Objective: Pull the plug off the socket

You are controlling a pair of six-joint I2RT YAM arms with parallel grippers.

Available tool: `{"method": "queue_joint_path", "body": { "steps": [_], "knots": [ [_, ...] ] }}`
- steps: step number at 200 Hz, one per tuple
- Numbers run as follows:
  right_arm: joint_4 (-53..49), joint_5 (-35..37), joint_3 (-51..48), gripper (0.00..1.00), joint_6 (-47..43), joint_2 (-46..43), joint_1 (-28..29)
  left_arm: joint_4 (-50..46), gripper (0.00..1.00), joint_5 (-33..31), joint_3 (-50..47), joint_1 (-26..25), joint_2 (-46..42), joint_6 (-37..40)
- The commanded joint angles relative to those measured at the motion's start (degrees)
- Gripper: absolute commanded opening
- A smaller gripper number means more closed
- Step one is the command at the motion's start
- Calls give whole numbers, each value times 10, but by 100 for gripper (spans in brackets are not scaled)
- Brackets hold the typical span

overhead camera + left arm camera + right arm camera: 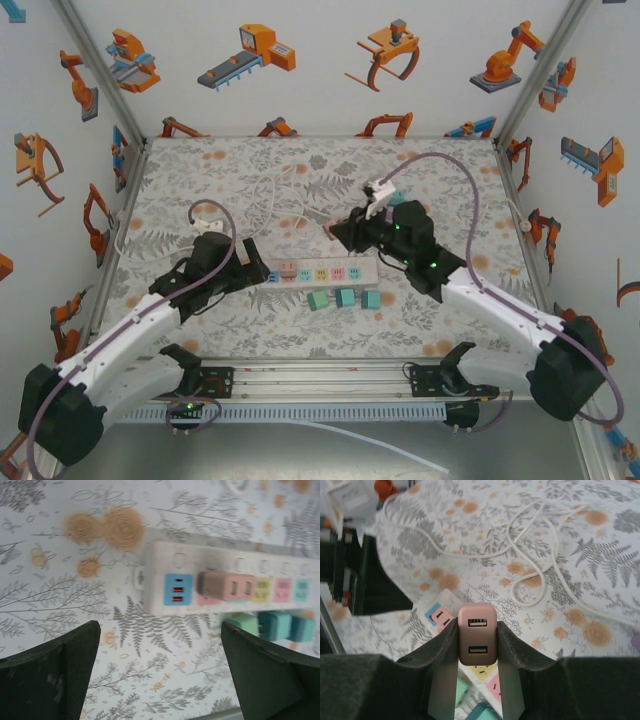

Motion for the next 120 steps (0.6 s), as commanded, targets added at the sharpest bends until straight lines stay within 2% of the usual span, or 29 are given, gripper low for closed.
{"method": "queue_joint_path", "body": {
  "steps": [1, 33, 86, 120],
  "knots": [
    [-24, 84, -50, 16, 190, -69, -23, 33, 99, 54, -15, -8, -58, 36],
    [-54, 103, -130, 15, 297, -186, -77, 71, 98, 115, -21, -22, -108, 61],
    [-205, 173, -228, 15, 371, -414, -133, 113, 97, 208, 0, -83, -106, 114],
    [-302, 198, -278, 15, 429, -533, -145, 151, 97, 231, -6, -122, -108, 148]
  ]
}}
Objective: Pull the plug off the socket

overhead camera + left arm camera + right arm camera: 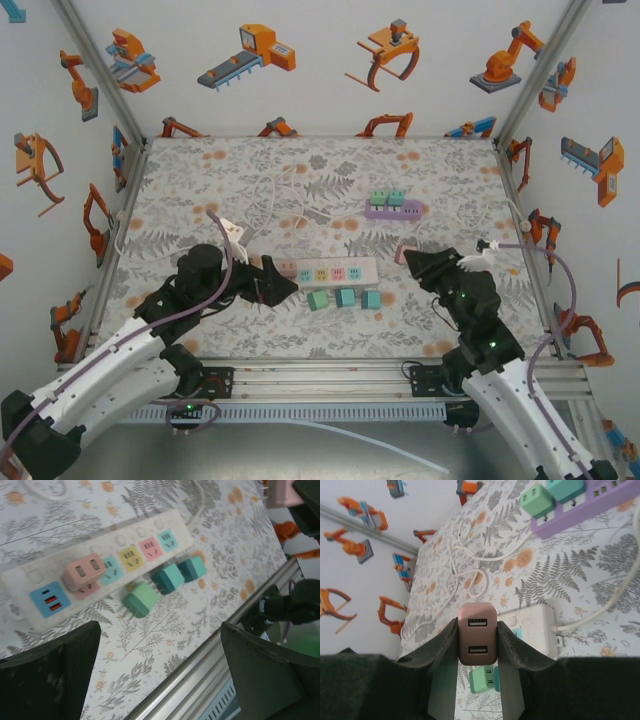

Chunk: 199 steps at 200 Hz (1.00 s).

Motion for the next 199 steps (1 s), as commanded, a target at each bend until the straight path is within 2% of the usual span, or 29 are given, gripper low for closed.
{"method": "queue_joint_path", "body": {
  "steps": [1, 39, 84, 107, 146, 199],
  "knots": [
    [-89, 36, -31, 15, 69, -60, -5, 48, 97, 40, 6, -20, -5, 44],
    [-147, 21, -88, 14, 121, -137, -6, 66, 97, 51, -2, -34, -22, 50],
    [-146, -11, -139, 14, 144, -131, -6, 74, 97, 58, -10, -36, -26, 52],
    [-98, -38, -170, 14, 150, -107, -6, 78, 97, 59, -8, -38, -20, 52],
    [-77, -44, -170, 14, 127, -45, -6, 77, 97, 52, -6, -40, -9, 55],
    [-71, -44, -121, 16, 45, 108, -6, 80, 97, 32, -8, -42, 2, 52]
  ]
}}
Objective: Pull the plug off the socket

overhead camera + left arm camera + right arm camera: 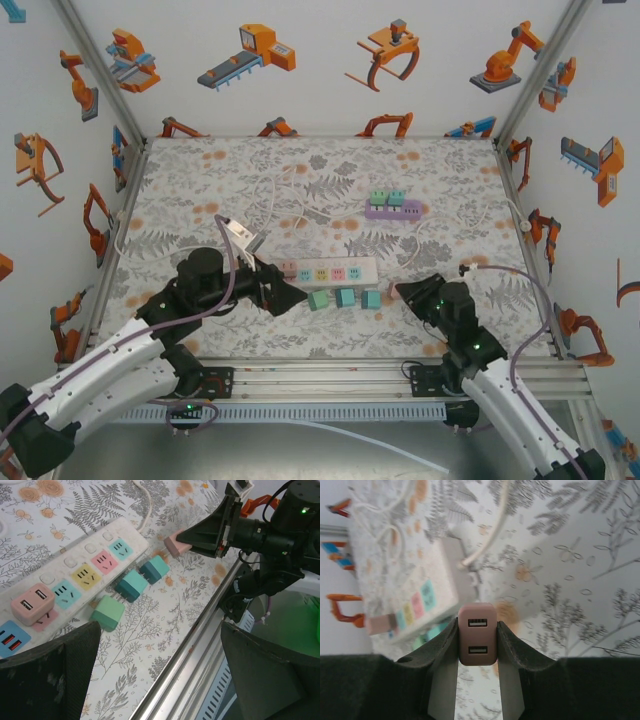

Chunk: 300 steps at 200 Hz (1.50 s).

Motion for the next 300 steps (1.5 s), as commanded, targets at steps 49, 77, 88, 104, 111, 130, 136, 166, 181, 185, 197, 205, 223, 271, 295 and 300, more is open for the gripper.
{"method": "queue_joint_path", "body": {
  "steps": [49, 77, 88, 104, 111, 130, 136, 166, 181, 185, 197, 205, 223, 271, 295, 300],
  "knots": [
    [38, -12, 9, 23, -46, 147, -2, 9, 97, -19, -5, -6, 1, 12],
    [28, -5, 12, 36, -48, 153, -3, 0, 97, -33, -8, -6, -2, 12],
    [21, 1, 14, 40, -50, 153, -2, -1, 97, -35, -8, -6, -3, 12],
    [5, 9, 18, 43, -53, 151, -3, -1, 97, -41, -8, -6, -2, 11],
    [0, 10, 20, 45, -55, 148, -3, -1, 97, -42, -8, -6, -1, 10],
    [-18, 16, 27, 48, -62, 140, -2, -1, 97, -44, -8, -6, 3, 8],
    [-26, 19, 30, 49, -63, 136, -2, 0, 97, -44, -8, -6, 5, 8],
    [-66, 37, 45, 55, -71, 112, -3, -5, 97, -58, -6, -6, 6, 7],
    [-74, 37, 54, 56, -88, 98, -2, -11, 97, -73, -5, -6, 3, 5],
    [-79, 38, 58, 56, -93, 95, -2, -11, 97, -75, -6, -6, 1, 5],
    [-94, 44, 76, 57, -113, 88, -2, -8, 97, -84, -10, -6, -4, 4],
    [-102, 46, 91, 57, -133, 84, -3, -7, 97, -93, -13, -6, -9, 3],
    [-107, 50, 127, 58, -186, 79, -2, -10, 97, -118, -16, -6, -20, 1],
    [56, -39, 169, 57, -348, 97, -2, -39, 97, -198, -20, -6, -36, -12],
    [138, -97, 194, 57, -430, 144, -2, -77, 97, -264, -17, -6, -37, -35],
    [153, -109, 200, 57, -448, 156, -1, -87, 97, -285, -16, -6, -37, -41]
  ]
}}
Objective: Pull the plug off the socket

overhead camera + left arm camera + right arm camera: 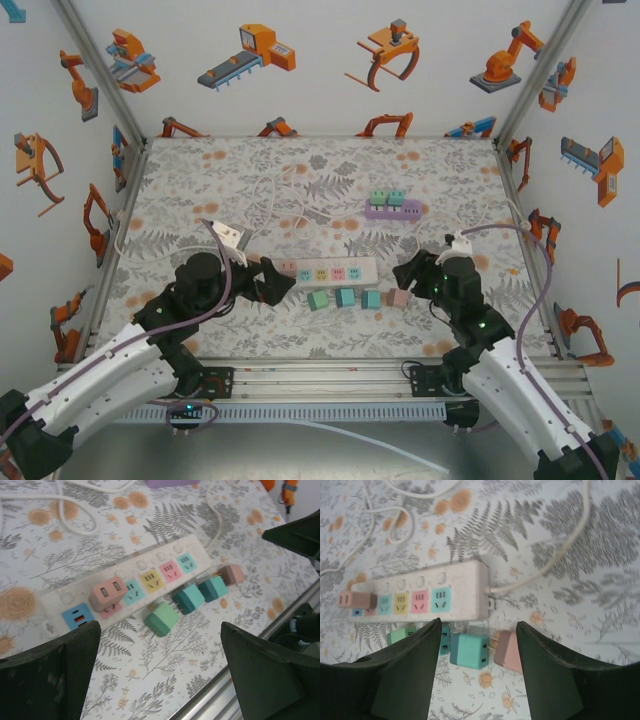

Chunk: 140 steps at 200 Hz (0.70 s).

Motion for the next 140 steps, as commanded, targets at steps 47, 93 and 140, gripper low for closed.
{"method": "queue_joint_path", "body": {
  "steps": [47, 93, 140],
  "knots": [
    [208, -215, 99, 56, -328, 154, 31, -140, 97, -202, -7, 38, -3, -115],
    [125, -321, 177, 62, -549, 228, 62, -138, 97, -155, -41, 112, -2, -158],
    [43, -332, 271, 70, -662, 342, 133, -115, 97, -126, -52, 142, 38, -163]
  ]
}}
